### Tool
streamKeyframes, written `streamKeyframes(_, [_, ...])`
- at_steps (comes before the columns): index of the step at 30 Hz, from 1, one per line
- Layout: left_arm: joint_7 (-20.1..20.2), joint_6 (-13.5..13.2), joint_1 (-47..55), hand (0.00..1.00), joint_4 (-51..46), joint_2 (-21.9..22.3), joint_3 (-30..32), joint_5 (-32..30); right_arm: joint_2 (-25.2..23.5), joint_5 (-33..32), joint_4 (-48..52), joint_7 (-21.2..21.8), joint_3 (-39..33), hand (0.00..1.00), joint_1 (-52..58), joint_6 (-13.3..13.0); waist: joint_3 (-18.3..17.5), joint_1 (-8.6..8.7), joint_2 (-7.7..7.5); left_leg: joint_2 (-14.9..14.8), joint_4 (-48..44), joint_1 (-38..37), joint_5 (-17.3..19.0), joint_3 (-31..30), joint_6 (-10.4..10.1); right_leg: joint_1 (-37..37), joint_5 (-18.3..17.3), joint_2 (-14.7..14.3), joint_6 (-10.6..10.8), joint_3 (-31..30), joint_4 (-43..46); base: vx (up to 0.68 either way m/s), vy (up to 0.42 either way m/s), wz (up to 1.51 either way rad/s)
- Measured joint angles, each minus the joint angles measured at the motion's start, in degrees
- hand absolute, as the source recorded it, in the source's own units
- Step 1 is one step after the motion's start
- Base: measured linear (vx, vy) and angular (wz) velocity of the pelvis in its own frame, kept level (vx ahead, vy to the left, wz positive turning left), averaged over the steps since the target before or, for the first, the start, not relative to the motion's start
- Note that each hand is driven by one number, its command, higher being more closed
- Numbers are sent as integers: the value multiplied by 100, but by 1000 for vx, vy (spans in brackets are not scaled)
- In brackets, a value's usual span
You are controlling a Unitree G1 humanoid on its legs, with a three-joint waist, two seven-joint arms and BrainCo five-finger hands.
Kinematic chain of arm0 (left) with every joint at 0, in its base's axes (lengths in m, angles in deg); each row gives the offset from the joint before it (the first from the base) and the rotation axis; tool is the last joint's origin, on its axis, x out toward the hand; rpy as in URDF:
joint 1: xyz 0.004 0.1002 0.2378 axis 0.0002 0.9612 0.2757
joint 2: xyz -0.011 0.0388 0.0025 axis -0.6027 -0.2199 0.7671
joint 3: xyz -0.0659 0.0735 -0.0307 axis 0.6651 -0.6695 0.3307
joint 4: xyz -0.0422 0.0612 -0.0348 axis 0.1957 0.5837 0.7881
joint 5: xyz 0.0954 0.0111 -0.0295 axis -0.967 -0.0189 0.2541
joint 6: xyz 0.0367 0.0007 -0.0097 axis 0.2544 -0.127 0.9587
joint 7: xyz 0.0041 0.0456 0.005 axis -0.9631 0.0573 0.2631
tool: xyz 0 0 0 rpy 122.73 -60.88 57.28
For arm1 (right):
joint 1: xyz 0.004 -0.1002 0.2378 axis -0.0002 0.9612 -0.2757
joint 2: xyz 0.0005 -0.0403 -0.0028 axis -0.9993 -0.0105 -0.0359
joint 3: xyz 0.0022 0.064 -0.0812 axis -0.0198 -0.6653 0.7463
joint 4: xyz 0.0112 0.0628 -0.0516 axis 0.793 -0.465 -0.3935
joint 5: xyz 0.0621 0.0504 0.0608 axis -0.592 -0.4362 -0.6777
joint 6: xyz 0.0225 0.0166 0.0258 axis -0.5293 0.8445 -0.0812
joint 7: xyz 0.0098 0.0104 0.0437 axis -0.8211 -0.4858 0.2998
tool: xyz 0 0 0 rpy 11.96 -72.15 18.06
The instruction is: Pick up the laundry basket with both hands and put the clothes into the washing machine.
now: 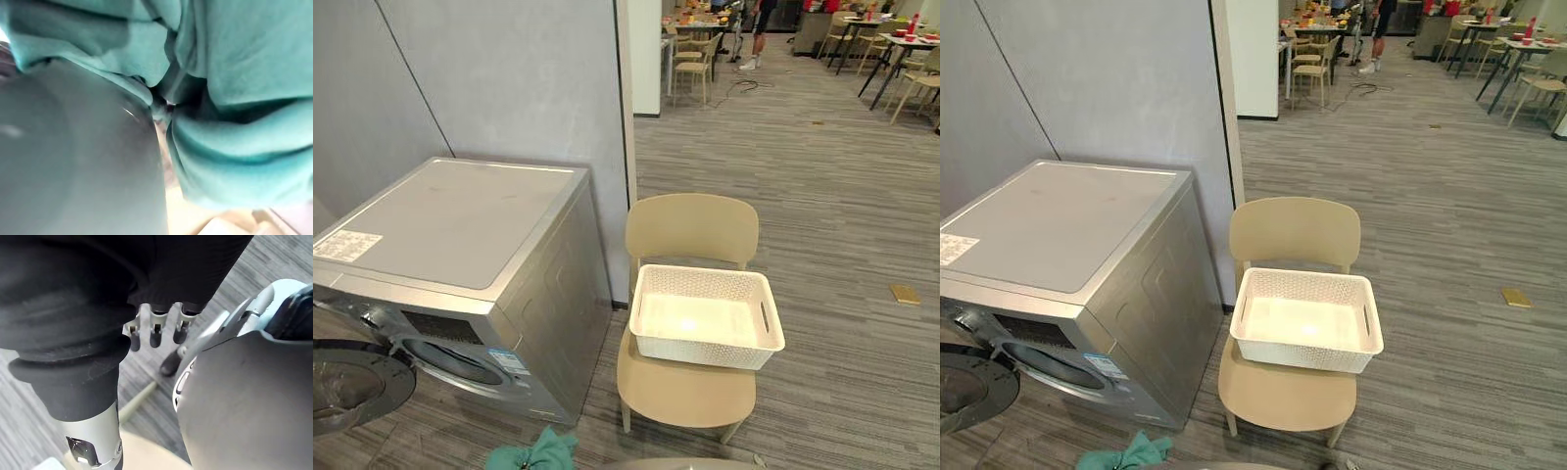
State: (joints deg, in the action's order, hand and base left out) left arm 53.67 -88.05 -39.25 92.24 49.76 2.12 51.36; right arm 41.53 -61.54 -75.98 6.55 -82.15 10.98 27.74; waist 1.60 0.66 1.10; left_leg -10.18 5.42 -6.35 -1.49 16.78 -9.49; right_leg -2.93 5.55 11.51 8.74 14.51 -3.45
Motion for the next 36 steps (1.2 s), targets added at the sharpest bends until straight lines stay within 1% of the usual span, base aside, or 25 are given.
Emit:
streamKeyframes(2, [-8,-57,-42,100,-24,-44,-4,12,80,189,-17,4,292,0,-62,1,85,-21,-43,-164,-488,508,-1,-470,1,8,-22,-122,-80,325,39,67,-85,92])
streamKeyframes(4, [-20,-60,-157,100,-33,-45,0,174,174,278,-21,4,490,0,-205,0,258,-37,35,-210,-732,924,-121,-1063,92,13,-80,-188,-163,779,157,51,-99,130])
streamKeyframes(6, [-22,-57,-261,100,-47,2,1,248,330,321,-35,-8,491,0,-446,4,529,-72,183,-197,-707,1260,-583,-1505,251,144,-422,-187,-268,1282,647,21,-84,152])
streamKeyframes(8, [-16,-66,-348,100,-60,-50,-11,248,384,324,-45,-22,490,0,-697,7,708,-139,81,-54,-458,1566,-1313,-1493,469,319,-622,-119,-585,1442,824,-59,-31,138])
streamKeyframes(9, [-27,-17,-392,100,18,-84,134,258,380,325,-83,-22,436,0,-921,-15,818,-186,3,-14,-986,1688,-923,-1118,636,255,-553,24,-517,1840,770,-28,-30,111])
streamKeyframes(10, [-27,26,-360,100,112,-44,234,295,381,323,-49,-23,429,0,-1064,-48,881,-161,-59,-53,-2085,1845,-181,-662,780,189,-549,147,-507,1994,917,15,-25,97])
streamKeyframes(11, [-19,68,-306,100,222,-33,288,348,396,321,35,-28,420,0,-1091,-52,881,-173,-44,-197,-3036,1837,305,-266,935,118,-551,237,-513,2194,1039,-27,9,97])
streamKeyframes(12, [-11,100,-208,100,250,-2,312,358,423,319,57,-24,340,0,-1078,-52,859,-134,-2,-540,-4033,1544,600,272,914,-93,-553,358,-513,2633,1117,-51,48,84])
streamKeyframes(13, [-10,101,-207,100,250,3,320,362,419,318,53,-24,302,0,-1066,-48,848,-136,7,-585,-4083,1483,609,326,901,-123,-552,368,-513,2693,1108,-67,105,105])
streamKeyframes(15, [5,101,-266,100,253,76,332,387,449,314,54,-37,82,0,-991,-35,735,-120,181,-753,-3569,1166,838,470,389,-234,-544,387,-486,3137,1071,-8,163,102])
streamKeyframes(16, [78,101,-384,100,256,116,334,365,463,296,32,-41,-107,0,-964,-6,650,-48,313,-626,-2873,1101,1109,580,156,-217,-467,389,-360,3426,1057,6,261,158])
streamKeyframes(17, [130,101,-497,100,241,70,300,325,403,254,-14,-43,-240,0,-977,35,644,36,321,-334,-2171,923,1161,575,248,-291,-399,423,-247,3713,1025,-7,260,152])
streamKeyframes(19, [150,122,-573,100,253,-96,120,321,215,242,-216,-37,-235,0,-984,107,711,-77,64,40,-1650,660,878,454,377,-408,-286,661,-357,3740,1038,-22,260,84])
streamKeyframes(22, [210,150,-461,100,251,-222,-183,228,61,196,-237,-21,-107,0,-922,126,552,-157,-46,490,-1076,290,639,289,537,-641,-253,972,-341,3659,1075,-21,211,39])
streamKeyframes(24, [222,126,-477,100,238,-239,-315,218,93,196,-208,-14,-25,0,-937,117,478,-149,-88,618,-821,213,499,209,595,-614,-252,1099,-340,3692,1216,-42,98,27])
streamKeyframes(26, [219,63,-472,100,246,-230,-498,219,238,193,-176,-3,89,0,-935,110,433,-144,2,890,-317,144,238,48,734,-455,-253,1444,-341,3742,1710,-61,93,43])
streamKeyframes(27, [217,46,-471,100,269,-195,-564,221,316,189,-169,-4,110,0,-918,96,431,-131,87,1066,-112,129,180,-123,825,-327,-289,1792,-439,3668,2303,-64,96,62])
streamKeyframes(28, [216,40,-472,100,261,-191,-617,222,392,171,-124,-10,81,0,-858,30,438,-122,116,1153,-57,96,200,-241,864,-221,-336,1969,-880,3392,2666,-60,145,100])
streamKeyframes(29, [218,9,-438,100,241,-165,-819,220,542,66,8,-8,75,0,-740,-7,459,-46,190,1238,-37,-16,207,-571,1021,105,-300,2097,-1545,2411,3379,26,80,122])
streamKeyframes(30, [217,2,-423,100,230,-265,-952,218,573,22,32,5,82,0,-690,0,502,40,217,1174,-128,-38,242,-827,1088,432,-804,1670,-1164,1156,3824,23,41,119])
streamKeyframes(31, [215,2,-418,100,235,-306,-956,219,539,12,35,13,81,0,-694,7,529,53,186,1131,-188,-19,259,-918,1115,594,-1117,1325,-1021,649,4012,26,-43,101])
streamKeyframes(32, [216,5,-419,100,249,-343,-869,191,357,-19,38,95,95,0,-686,1,554,76,127,1056,-213,-12,252,-1121,1142,897,-1537,664,-1017,1,4335,3,-97,88])
streamKeyframes(33, [240,9,-423,100,257,-351,-691,126,128,-52,25,135,96,0,-624,9,594,92,-28,1011,-179,-34,268,-1276,1118,1161,-1837,185,-991,-106,4429,14,-80,85])
streamKeyframes(35, [233,31,-447,100,277,-376,-414,-27,-121,-199,9,140,-37,0,-555,51,621,140,-175,977,-145,-29,280,-1412,1099,1406,-1974,-155,-893,106,3937,28,-116,88])
streamKeyframes(36, [229,58,-475,100,273,-365,-266,-89,-161,-194,6,127,-197,0,-481,67,610,163,-258,1011,-71,-66,300,-1431,1071,1436,-1936,-160,-788,248,3219,47,-122,87])
